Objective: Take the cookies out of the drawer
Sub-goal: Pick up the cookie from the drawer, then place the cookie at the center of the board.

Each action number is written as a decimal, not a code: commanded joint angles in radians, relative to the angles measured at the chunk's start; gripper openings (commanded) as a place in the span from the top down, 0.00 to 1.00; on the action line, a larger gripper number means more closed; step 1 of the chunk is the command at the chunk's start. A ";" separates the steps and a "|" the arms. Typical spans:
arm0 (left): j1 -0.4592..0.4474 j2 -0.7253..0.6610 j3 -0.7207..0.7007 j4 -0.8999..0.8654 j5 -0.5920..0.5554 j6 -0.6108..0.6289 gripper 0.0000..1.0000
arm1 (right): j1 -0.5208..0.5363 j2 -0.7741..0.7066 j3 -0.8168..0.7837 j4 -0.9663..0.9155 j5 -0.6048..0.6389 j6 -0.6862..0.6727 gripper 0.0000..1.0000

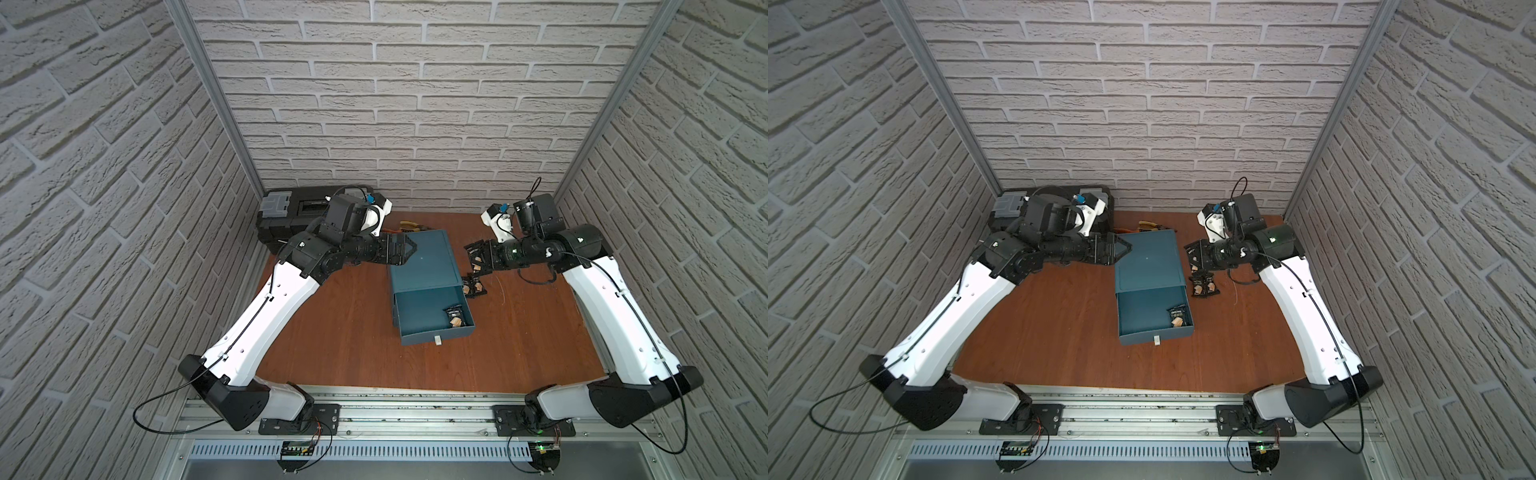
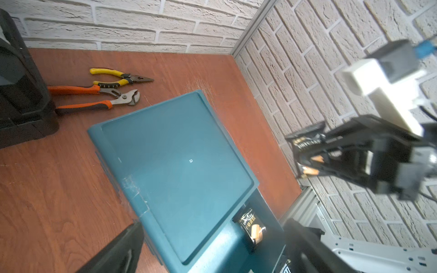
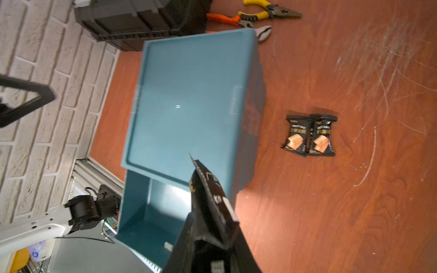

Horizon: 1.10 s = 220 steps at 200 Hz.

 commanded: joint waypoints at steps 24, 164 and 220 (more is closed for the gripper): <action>-0.056 0.027 -0.038 -0.007 -0.015 -0.019 0.02 | -0.225 0.113 -0.152 0.160 -0.094 -0.247 0.92; -0.060 0.128 0.034 0.013 -0.074 -0.053 0.02 | -0.422 0.490 -0.310 0.474 -0.056 -0.292 0.82; -0.063 0.120 0.000 0.004 -0.087 -0.057 0.01 | -0.371 0.586 -0.317 0.493 -0.021 -0.287 0.74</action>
